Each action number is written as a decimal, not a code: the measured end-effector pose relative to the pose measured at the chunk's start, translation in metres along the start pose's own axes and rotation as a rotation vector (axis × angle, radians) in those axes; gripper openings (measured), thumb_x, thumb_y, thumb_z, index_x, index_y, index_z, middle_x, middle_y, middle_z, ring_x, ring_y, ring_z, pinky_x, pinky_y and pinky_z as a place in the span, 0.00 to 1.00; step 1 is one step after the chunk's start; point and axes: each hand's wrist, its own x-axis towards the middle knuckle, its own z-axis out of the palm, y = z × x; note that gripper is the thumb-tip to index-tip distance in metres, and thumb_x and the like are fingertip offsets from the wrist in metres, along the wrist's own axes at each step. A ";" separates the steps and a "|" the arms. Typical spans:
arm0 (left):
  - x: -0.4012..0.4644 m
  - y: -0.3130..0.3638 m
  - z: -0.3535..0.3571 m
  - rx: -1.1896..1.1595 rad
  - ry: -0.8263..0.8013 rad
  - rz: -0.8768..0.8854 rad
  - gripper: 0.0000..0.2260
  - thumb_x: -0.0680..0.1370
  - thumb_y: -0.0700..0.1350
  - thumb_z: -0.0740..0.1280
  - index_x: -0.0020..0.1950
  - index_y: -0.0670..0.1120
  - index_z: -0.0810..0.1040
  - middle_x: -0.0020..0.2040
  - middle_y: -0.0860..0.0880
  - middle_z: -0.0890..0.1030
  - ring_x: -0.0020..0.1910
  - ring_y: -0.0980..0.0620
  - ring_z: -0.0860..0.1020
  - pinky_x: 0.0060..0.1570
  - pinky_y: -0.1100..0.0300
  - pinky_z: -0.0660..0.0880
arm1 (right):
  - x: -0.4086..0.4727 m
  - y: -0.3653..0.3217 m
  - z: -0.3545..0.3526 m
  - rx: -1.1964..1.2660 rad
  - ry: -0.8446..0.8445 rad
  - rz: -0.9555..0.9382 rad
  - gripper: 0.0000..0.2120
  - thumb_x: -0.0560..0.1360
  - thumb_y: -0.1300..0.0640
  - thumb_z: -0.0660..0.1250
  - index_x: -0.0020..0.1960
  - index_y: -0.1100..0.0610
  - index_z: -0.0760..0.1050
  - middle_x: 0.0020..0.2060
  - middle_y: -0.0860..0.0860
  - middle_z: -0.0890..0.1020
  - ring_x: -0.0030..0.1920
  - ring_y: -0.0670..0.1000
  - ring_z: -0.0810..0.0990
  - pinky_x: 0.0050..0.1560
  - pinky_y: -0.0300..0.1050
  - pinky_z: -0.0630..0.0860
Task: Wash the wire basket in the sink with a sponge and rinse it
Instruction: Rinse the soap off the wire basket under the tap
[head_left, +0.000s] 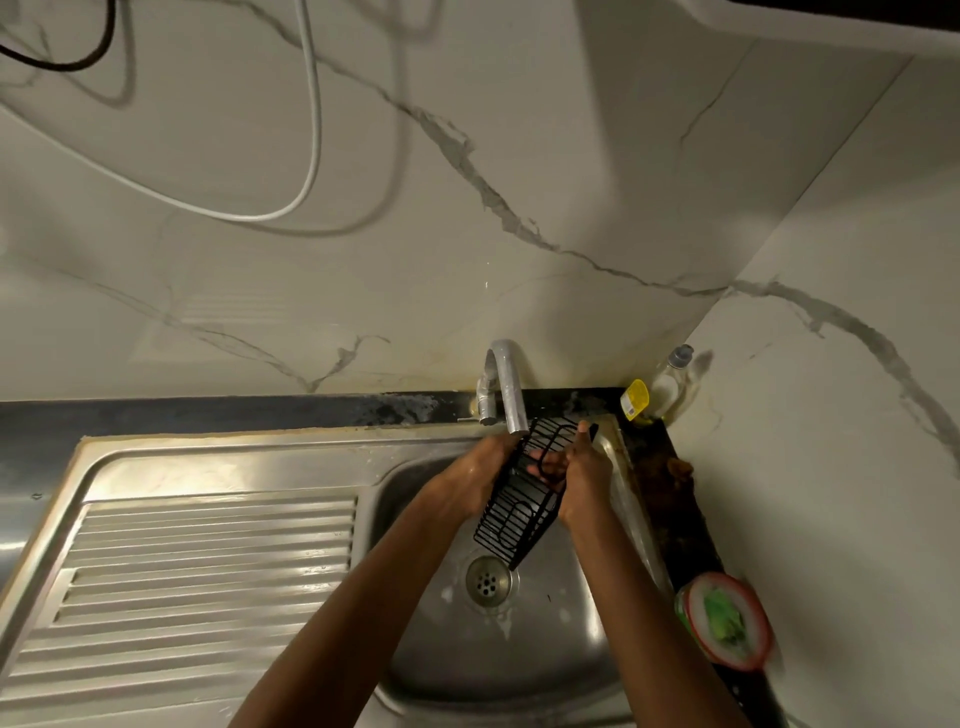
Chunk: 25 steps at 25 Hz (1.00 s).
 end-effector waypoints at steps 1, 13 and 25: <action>-0.005 -0.003 -0.005 0.019 0.002 0.026 0.16 0.88 0.47 0.56 0.54 0.45 0.82 0.42 0.49 0.88 0.44 0.53 0.86 0.50 0.57 0.82 | 0.002 0.001 0.002 0.019 0.007 0.011 0.22 0.82 0.41 0.60 0.50 0.62 0.71 0.38 0.66 0.85 0.32 0.61 0.85 0.31 0.47 0.81; 0.006 -0.034 -0.034 0.234 0.167 0.082 0.33 0.77 0.77 0.52 0.61 0.57 0.84 0.59 0.47 0.85 0.58 0.48 0.83 0.63 0.46 0.79 | -0.009 0.014 0.033 0.171 0.052 0.073 0.24 0.81 0.40 0.61 0.59 0.62 0.71 0.35 0.61 0.86 0.31 0.58 0.84 0.42 0.53 0.83; 0.081 -0.042 -0.033 0.155 0.109 -0.060 0.25 0.89 0.54 0.49 0.64 0.37 0.78 0.51 0.42 0.83 0.48 0.48 0.80 0.50 0.59 0.82 | -0.042 0.003 -0.014 -0.027 -0.126 -0.012 0.27 0.78 0.33 0.58 0.46 0.56 0.80 0.35 0.60 0.85 0.32 0.56 0.83 0.44 0.57 0.81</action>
